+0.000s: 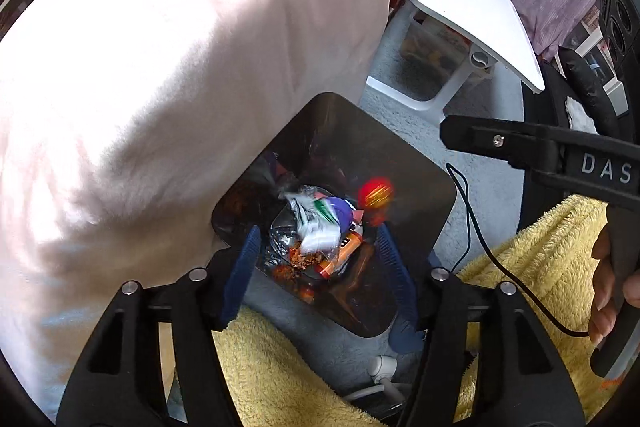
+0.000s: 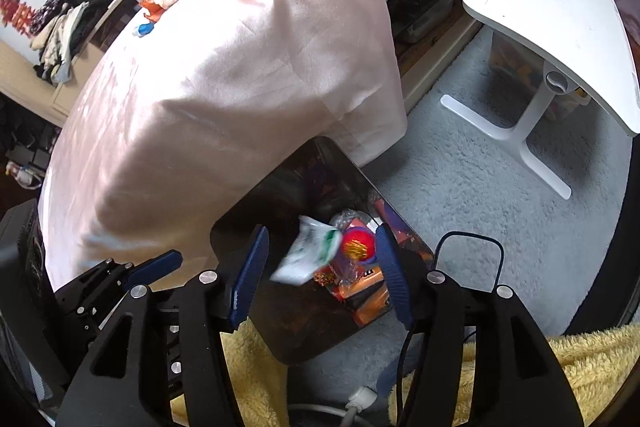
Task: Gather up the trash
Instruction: 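Open the left tool dropping the packet into the bin while the right tool drops the lantern, then move both open tools back over the table toward the bottle and crumpled paper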
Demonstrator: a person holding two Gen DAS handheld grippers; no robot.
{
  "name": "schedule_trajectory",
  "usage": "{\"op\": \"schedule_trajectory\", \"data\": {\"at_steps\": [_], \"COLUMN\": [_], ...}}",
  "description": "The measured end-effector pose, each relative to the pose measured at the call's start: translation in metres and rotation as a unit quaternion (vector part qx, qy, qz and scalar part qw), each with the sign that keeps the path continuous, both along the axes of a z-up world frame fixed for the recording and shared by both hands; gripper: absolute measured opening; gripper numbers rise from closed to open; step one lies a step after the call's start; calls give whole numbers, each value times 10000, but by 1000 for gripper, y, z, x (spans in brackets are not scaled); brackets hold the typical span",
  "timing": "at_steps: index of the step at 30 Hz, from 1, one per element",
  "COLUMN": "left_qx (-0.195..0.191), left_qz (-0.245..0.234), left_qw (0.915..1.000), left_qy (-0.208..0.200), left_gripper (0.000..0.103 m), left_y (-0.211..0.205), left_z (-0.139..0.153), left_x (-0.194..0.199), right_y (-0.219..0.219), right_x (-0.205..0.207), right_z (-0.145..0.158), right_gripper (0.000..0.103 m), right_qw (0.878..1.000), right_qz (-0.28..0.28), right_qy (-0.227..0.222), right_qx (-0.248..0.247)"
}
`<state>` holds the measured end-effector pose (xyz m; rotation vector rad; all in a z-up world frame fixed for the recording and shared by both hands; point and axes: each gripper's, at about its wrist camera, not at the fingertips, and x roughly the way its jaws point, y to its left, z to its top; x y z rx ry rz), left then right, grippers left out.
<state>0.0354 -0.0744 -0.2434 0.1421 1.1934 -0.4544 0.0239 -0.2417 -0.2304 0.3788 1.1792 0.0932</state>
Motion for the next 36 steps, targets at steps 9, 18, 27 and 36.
{"op": "schedule_trajectory", "data": {"at_steps": [9,18,27,36], "left_qx": [-146,-4,44,53], "left_qz": [226,908,1382,1550], "left_qw": [9973,9847,9774,9789], "left_qy": [-687,-1489,-1599,-1327], "left_gripper": [95,95,95,95], "left_y": [36,92,127,127], "left_z": [70,139,154,128], "left_x": [-10,18,79,147], "right_y": [-27,-30,-2,34], "right_x": [-4,24,89,172], "right_z": [53,111,138,118], "right_gripper": [96,98,98,98], "right_qw": [9976,9923,9892,9901], "right_qz": [-272,-146,232,500], "right_qy": [-622,-1208,-1411,-1288], "right_qx": [-151,-250,-310,-245]}}
